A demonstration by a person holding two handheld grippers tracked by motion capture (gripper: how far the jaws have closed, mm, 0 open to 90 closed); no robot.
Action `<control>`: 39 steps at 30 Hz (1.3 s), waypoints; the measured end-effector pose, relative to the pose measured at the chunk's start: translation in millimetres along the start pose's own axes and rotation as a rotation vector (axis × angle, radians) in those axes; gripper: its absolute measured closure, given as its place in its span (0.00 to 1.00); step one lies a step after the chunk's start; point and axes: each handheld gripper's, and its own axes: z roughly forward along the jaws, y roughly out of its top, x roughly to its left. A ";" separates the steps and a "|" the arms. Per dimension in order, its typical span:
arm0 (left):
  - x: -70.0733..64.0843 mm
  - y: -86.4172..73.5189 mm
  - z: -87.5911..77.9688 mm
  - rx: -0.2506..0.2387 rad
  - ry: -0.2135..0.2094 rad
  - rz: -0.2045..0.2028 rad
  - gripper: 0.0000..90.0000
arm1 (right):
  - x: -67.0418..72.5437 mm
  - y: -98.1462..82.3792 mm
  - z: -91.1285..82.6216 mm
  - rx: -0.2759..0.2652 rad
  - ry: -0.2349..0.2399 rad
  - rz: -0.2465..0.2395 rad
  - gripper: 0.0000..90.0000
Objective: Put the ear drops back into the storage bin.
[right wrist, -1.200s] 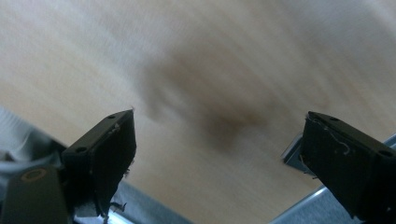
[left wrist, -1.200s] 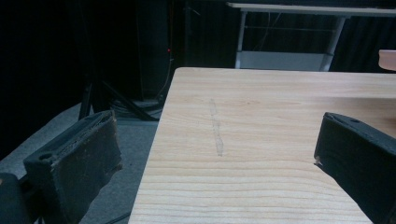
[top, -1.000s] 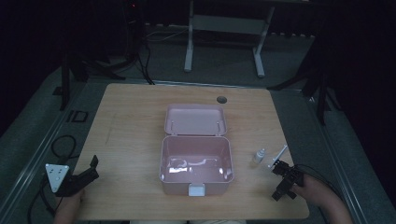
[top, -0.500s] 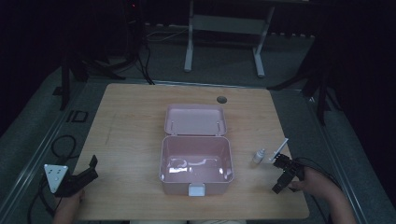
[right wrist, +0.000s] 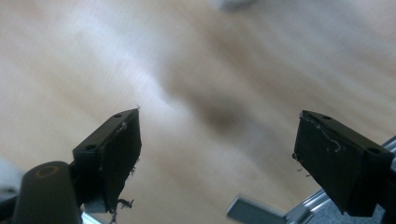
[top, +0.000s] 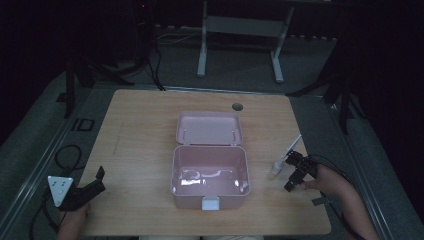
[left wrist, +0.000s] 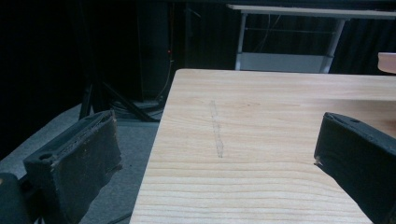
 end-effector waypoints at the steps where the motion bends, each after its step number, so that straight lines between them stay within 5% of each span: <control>1: -0.1 0.0 0.0 -0.001 0.000 0.001 0.00 | -1.8 3.5 -0.2 -0.005 -0.008 0.012 0.17; 10: -0.2 -0.2 0.3 0.000 -0.001 0.001 0.00 | -4.3 29.2 5.0 0.002 -0.018 0.031 0.19; 16: -0.6 -0.2 0.0 0.000 -0.004 0.005 0.00 | -7.5 44.5 2.6 -0.051 -0.036 0.057 0.26; 19: -0.6 -0.3 0.1 0.001 -0.006 0.006 0.00 | -8.5 50.2 1.7 -0.072 -0.017 0.065 0.38; 26: -0.7 -0.5 0.3 0.004 -0.009 0.007 0.00 | -7.1 61.6 4.6 -0.050 0.009 0.054 0.54; 39: -1.5 -0.3 -0.1 0.007 -0.008 0.019 0.00 | -4.7 66.5 7.3 -0.002 -0.011 0.012 0.66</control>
